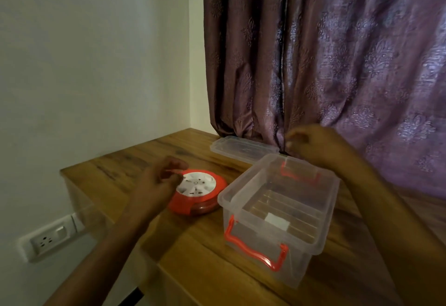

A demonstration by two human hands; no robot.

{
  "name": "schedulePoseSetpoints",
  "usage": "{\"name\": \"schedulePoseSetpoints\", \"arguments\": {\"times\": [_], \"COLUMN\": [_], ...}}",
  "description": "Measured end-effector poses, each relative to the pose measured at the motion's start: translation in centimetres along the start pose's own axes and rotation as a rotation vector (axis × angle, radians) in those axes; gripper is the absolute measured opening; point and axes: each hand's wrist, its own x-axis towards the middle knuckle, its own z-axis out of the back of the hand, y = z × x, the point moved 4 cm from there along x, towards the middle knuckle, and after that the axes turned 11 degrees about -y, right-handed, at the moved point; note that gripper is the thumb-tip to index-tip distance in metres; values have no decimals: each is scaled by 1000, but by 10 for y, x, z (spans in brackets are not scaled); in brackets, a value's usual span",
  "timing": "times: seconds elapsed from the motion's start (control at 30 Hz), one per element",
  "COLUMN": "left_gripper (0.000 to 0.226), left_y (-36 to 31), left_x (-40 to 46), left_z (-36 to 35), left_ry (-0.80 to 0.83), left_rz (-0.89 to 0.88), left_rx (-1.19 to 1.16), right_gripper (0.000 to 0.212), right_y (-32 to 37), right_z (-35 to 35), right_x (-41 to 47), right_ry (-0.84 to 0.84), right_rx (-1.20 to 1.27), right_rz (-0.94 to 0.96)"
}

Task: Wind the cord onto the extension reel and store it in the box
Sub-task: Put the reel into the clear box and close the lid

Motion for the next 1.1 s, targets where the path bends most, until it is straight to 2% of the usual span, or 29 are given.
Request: {"name": "schedulePoseSetpoints", "arguments": {"times": [0.07, 0.13, 0.27, 0.37, 0.47, 0.53, 0.63, 0.73, 0.87, 1.03, 1.1], "left_gripper": [13, 16, 31, 33, 40, 46, 59, 64, 70, 59, 60], "left_y": [17, 30, 38, 41, 46, 50, 54, 56, 44, -2, -29], "left_x": [14, 21, 22, 24, 29, 30, 30, 31, 38, 43, 40], "left_z": [4, 5, -2, -6, -7, -6, -8, -10, -8, -1, -3], "left_ry": [-47, -20, 132, 155, 147, 139, 111, 56, -8, -123, -154], "left_rz": [137, 240, 383, 401, 438, 481, 530, 548, 413, 209, 136], "left_rx": [50, 113, 303, 345, 305, 264, 187, 75, 32, -236, -308], "right_gripper": [18, 21, 24, 16, 11, 25, 47, 54, 44, 27, 17], "right_y": [40, 73, 107, 111, 111, 112, 109, 103, 100, 95, 90], "right_z": [-17, -44, -100, -135, -167, -179, -182, -176, -164, -107, -81], "right_x": [6, 10, 23, 33, 30, 27, 26, 27, 34, 67, 72], "right_ry": [167, 324, 531, 649, 788, 818, 826, 779, 629, 368, 325], "right_rx": [180, 193, -80, -346, -381, -367, -211, -37, 213, 607, 750], "right_rz": [59, 101, 197, 229, 190, 188, 30, -129, -224, -293, -320]}}
